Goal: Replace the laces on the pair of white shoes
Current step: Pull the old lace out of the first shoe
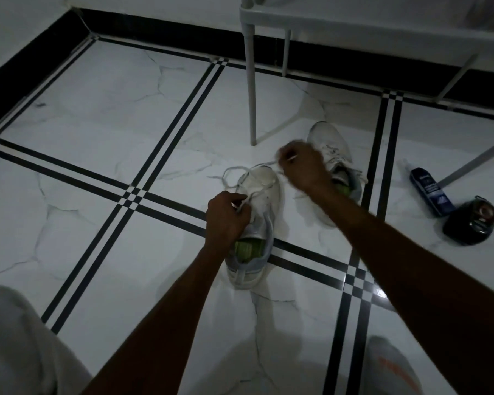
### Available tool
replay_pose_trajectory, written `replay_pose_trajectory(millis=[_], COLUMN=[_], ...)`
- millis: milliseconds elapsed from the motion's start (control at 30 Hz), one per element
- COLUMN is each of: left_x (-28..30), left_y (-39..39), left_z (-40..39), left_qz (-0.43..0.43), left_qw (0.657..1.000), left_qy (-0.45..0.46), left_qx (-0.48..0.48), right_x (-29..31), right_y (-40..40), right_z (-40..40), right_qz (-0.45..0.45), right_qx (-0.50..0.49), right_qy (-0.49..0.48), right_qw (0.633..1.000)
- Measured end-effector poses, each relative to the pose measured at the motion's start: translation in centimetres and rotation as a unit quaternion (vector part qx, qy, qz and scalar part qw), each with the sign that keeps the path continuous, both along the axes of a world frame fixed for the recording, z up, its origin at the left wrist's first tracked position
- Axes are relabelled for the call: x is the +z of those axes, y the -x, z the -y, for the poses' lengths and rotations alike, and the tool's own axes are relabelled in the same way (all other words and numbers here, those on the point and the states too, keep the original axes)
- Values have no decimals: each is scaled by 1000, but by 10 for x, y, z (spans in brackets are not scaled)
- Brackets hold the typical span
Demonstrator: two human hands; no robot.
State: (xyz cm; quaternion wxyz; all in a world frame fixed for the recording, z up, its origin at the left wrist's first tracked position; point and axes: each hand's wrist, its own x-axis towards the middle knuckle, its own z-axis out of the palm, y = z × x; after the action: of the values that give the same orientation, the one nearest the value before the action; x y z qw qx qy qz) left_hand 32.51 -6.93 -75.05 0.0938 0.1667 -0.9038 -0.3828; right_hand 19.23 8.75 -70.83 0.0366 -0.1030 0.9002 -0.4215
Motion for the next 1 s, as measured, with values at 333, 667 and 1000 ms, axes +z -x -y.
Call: replay_pose_trajectory(millis=[333,667,1000], left_x=[0,-2,-2], left_y=[2,2,4], left_z=[-2,0,-1], left_qz=[-5,-2,5], left_qw=[1000,1000,1000], left_qy=[-15,-17,-22], left_qx=[3,16,12], right_x=[-49,7,-48], right_y=[-39,19,-43], right_z=[41,-33,35], right_qz=[-108,-138,-55], right_qx=[182,-210,154], right_qy=[-250,19,-153], right_qw=[945,968,975])
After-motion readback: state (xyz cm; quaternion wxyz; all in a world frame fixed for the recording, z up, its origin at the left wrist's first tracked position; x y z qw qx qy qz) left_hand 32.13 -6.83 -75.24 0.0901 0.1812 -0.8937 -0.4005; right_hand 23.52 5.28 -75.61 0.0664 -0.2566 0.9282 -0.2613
